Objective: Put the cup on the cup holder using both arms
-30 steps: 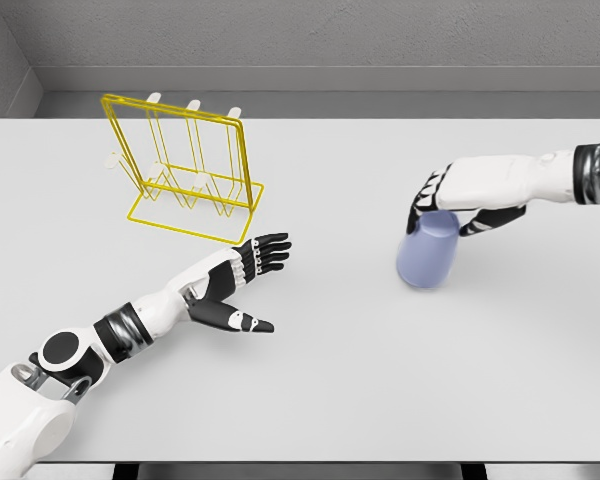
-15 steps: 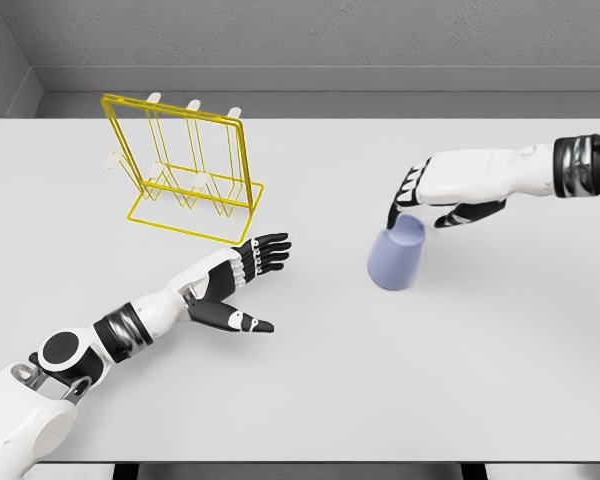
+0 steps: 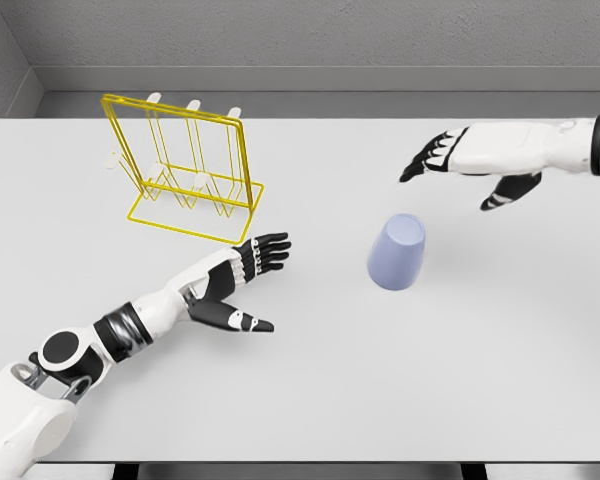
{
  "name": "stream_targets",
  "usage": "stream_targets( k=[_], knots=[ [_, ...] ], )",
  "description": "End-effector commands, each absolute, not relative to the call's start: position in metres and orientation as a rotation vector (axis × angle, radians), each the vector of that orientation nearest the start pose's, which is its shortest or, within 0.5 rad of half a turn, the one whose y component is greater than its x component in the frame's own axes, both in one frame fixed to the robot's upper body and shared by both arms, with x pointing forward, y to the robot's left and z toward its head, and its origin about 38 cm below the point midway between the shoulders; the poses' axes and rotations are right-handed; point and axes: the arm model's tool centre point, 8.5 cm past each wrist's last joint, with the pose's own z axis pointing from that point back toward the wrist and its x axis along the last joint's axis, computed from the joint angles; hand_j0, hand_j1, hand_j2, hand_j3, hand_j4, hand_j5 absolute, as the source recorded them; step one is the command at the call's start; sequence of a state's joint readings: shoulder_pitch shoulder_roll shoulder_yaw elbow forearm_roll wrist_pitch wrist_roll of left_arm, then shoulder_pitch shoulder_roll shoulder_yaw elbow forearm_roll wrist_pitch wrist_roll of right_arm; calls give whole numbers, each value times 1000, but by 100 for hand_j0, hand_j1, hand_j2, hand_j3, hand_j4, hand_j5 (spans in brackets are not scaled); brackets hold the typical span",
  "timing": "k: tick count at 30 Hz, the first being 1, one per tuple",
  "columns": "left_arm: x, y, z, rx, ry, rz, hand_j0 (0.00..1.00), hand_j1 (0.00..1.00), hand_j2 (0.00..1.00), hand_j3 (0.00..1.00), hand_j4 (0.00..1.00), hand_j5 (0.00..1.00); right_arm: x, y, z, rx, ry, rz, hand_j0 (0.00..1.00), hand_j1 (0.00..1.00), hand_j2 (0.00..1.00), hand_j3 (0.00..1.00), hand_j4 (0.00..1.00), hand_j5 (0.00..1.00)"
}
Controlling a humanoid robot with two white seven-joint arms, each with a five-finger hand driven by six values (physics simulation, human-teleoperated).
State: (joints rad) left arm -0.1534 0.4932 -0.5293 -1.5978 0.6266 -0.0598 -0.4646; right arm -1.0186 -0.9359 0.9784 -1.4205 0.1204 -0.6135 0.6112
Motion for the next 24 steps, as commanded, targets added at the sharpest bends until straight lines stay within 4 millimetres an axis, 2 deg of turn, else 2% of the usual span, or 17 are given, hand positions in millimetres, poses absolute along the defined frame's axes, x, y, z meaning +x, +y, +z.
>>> stream_targets(
  k=[1, 2, 9, 12, 17, 20, 24],
  knots=[
    [346, 195, 83, -758, -1385, -679, 100, 100, 100, 100, 100, 100, 454, -312, 286, -324, -1340, 2176, 100, 100, 100, 100, 100, 100],
    [345, 196, 82, -759, -1383, -677, 100, 100, 100, 100, 100, 100, 455, -325, 285, -341, -1315, 2157, 100, 100, 100, 100, 100, 100],
    [346, 195, 85, -762, -1410, -677, 100, 100, 100, 100, 100, 100, 454, -334, 289, -364, -1355, 2103, 100, 100, 100, 100, 100, 100],
    [346, 187, 85, -777, -1421, -670, 100, 100, 100, 100, 100, 100, 454, -337, 292, -374, -1367, 2088, 100, 100, 100, 100, 100, 100],
    [349, 198, 89, -753, -1432, -666, 100, 100, 100, 100, 100, 100, 459, -343, 289, -378, -1365, 2052, 100, 100, 100, 100, 100, 100],
    [349, 192, 90, -769, -1441, -657, 100, 100, 100, 100, 100, 100, 461, -349, 286, -381, -1348, 2036, 100, 100, 100, 100, 100, 100],
    [358, 155, 99, -806, -1490, -675, 100, 100, 100, 100, 100, 100, 463, -364, 277, -392, -1304, 2009, 100, 100, 100, 100, 100, 100]
  ],
)
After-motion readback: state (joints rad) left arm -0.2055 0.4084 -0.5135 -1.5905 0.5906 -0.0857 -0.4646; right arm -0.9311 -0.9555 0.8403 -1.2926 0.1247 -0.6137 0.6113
